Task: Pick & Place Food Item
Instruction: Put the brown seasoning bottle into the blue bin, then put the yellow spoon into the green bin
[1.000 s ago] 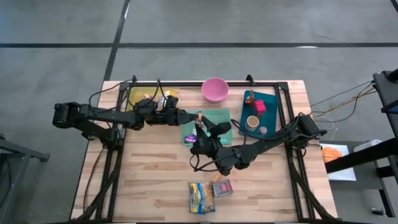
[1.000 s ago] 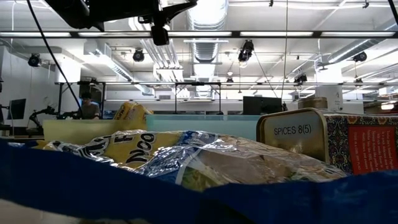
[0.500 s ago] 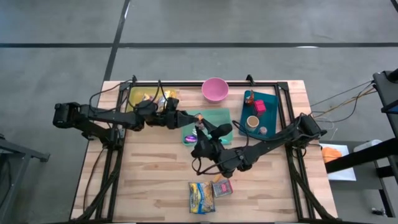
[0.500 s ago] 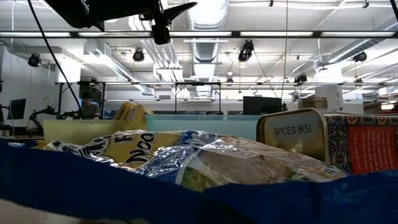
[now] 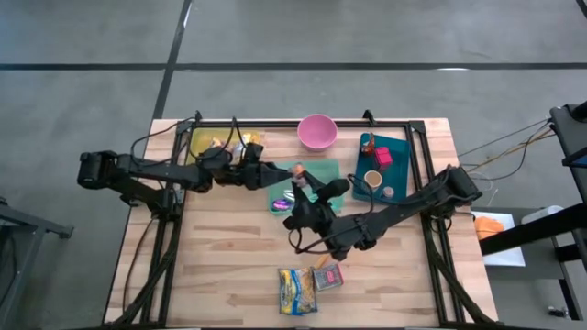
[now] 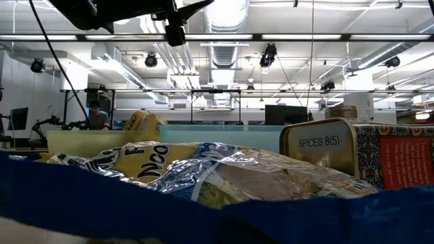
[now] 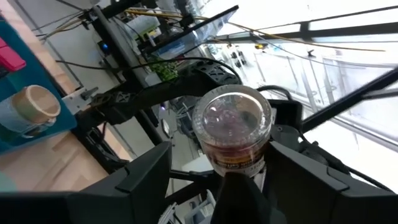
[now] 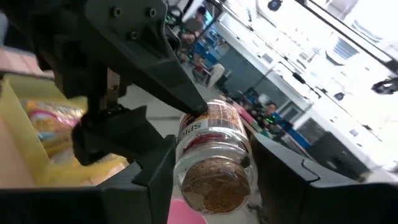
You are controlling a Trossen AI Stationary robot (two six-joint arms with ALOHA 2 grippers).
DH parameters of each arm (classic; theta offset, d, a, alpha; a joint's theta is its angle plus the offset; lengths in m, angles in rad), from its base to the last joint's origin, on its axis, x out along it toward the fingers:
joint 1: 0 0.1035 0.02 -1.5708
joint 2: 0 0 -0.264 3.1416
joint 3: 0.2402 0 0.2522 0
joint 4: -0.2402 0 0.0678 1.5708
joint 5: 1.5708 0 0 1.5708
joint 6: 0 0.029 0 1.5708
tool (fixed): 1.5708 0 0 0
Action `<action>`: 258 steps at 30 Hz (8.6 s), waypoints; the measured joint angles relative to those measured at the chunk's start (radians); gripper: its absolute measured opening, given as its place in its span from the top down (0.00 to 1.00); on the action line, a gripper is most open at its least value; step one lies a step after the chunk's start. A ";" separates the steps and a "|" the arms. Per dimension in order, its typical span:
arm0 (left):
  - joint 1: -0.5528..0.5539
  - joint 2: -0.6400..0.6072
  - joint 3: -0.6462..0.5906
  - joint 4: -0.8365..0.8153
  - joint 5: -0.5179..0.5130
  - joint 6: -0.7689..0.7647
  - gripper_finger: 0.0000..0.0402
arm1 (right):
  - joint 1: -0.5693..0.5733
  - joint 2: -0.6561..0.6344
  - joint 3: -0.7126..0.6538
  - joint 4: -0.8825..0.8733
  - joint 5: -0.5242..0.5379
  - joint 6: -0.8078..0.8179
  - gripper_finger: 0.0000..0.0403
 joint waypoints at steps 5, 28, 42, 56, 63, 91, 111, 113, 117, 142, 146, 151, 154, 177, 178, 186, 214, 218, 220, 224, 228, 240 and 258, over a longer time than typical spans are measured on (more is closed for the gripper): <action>0.028 -0.012 0.000 0.002 0.048 0.024 0.35 | 0.003 -0.033 0.000 -0.091 -0.061 0.093 0.58; 0.126 -0.083 0.008 -0.477 0.088 0.278 0.35 | -0.181 -0.346 0.000 -1.424 -0.707 1.490 0.58; 0.118 -0.096 0.012 -0.808 0.043 0.437 0.35 | -0.525 -0.494 0.000 -1.975 -0.979 1.752 0.58; 0.117 -0.095 0.011 -0.916 -0.007 0.443 0.35 | -0.838 -0.506 -0.162 -2.126 -1.201 1.731 0.58; 0.117 -0.106 0.011 -0.925 0.054 0.588 0.35 | -0.880 -0.517 -0.313 -2.083 -1.267 1.710 0.58; 0.117 -0.151 0.012 -0.927 0.054 0.628 0.35 | -0.976 -0.572 -0.713 -1.528 -1.395 1.684 0.58; 0.117 -0.151 0.012 -0.947 0.055 0.652 0.35 | -0.996 -0.628 -0.702 -1.527 -1.409 1.650 0.58; 0.117 -0.151 0.012 -0.949 0.054 0.652 0.35 | -1.003 -0.648 -0.700 -1.542 -1.413 1.649 0.58; 0.117 -0.151 0.012 -0.949 0.054 0.652 0.35 | -1.039 -0.663 -0.694 -1.604 -1.394 1.648 0.58; 0.118 -0.151 0.012 -0.947 0.050 0.666 0.35 | -1.240 -0.531 -0.670 -1.566 -1.393 1.529 0.58; 0.118 -0.151 0.012 -0.947 0.049 0.680 0.35 | -1.240 -0.495 -0.670 -1.535 -1.418 1.514 0.58; 0.118 -0.151 0.012 -0.947 0.049 0.681 0.35 | -1.249 -0.465 -0.671 -1.496 -1.419 1.497 0.58; 0.118 -0.151 0.013 -0.946 0.049 0.681 0.35 | -1.267 -0.459 -0.671 -1.478 -1.419 1.481 0.58; 0.119 -0.151 0.013 -0.947 0.049 0.680 0.35 | -1.322 -0.445 -0.674 -1.491 -1.410 1.459 0.46; 0.119 -0.151 0.013 -0.947 0.049 0.680 0.35 | -1.322 -0.445 -0.675 -1.490 -1.410 1.458 0.46; 0.119 -0.151 0.013 -0.947 0.049 0.680 0.35 | -1.322 -0.445 -0.674 -1.485 -1.415 1.417 0.44; 0.118 -0.152 0.018 -0.920 0.050 0.643 0.35 | -1.121 -0.822 -0.642 -1.704 -1.489 1.427 0.44; 0.118 -0.152 0.018 -0.921 0.059 0.642 0.35 | -0.987 -0.888 -0.640 -1.704 -1.489 1.435 0.44; 0.118 -0.152 0.018 -0.921 0.061 0.642 0.35 | -0.902 -0.910 -0.638 -1.698 -1.486 1.441 0.44; 0.118 -0.152 0.018 -0.922 0.061 0.619 0.35 | -0.716 -0.932 -0.636 -1.693 -1.487 1.426 0.44; 0.118 -0.152 0.017 -0.924 0.061 0.598 0.35 | -0.537 -0.921 -0.636 -1.662 -1.456 1.430 0.44; 0.117 -0.151 0.012 -0.926 0.061 0.597 0.35 | -0.134 -0.774 -0.636 -1.378 -1.251 1.242 0.44; 0.117 -0.151 0.011 -0.923 0.058 0.597 0.35 | -0.043 -0.344 -0.518 -1.152 -1.287 0.838 0.44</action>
